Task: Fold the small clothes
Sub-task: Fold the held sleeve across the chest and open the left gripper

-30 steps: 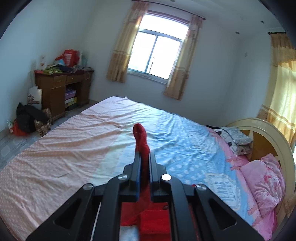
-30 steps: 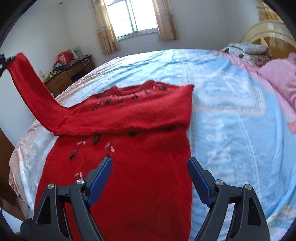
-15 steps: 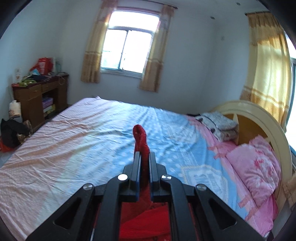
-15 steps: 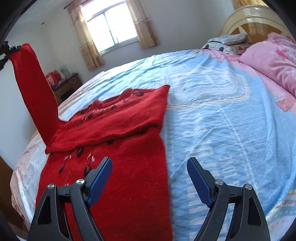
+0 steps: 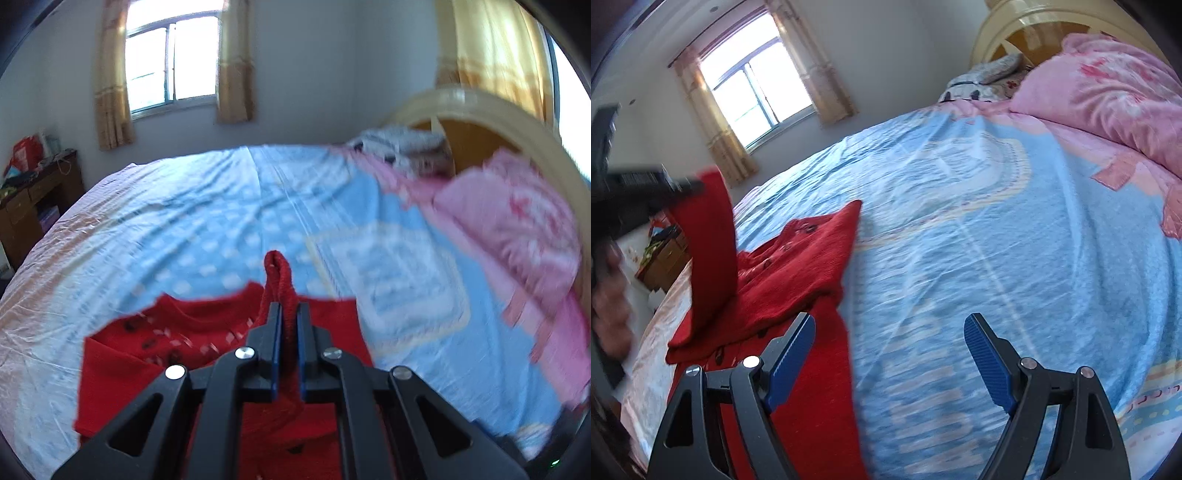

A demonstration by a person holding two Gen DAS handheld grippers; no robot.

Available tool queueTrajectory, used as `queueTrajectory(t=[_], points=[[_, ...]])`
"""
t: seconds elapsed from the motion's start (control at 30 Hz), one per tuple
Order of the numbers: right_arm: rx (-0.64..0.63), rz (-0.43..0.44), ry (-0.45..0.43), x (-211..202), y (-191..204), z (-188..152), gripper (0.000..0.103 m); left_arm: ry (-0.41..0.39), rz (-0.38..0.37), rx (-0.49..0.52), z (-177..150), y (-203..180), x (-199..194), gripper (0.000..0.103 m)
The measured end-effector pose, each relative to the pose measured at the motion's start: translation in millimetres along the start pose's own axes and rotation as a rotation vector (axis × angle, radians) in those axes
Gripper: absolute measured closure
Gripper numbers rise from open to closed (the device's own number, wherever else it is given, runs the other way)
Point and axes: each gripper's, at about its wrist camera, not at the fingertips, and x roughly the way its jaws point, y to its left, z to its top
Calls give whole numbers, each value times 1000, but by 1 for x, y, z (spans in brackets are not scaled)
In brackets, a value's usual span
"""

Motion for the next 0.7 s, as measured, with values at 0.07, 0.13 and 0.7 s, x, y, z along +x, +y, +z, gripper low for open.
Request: queueTrajectory(t=[0.07,0.13,0.7], points=[[12,-5,1,1,-4,2,20,31,21,50,-16,-13,15,87],[20,-10,0,1,-8,3,20,65,25,100,-32,-21,23,84],[-206,76,-20,-4,39,-12,20,41,480,100,-106,160,-16,24]])
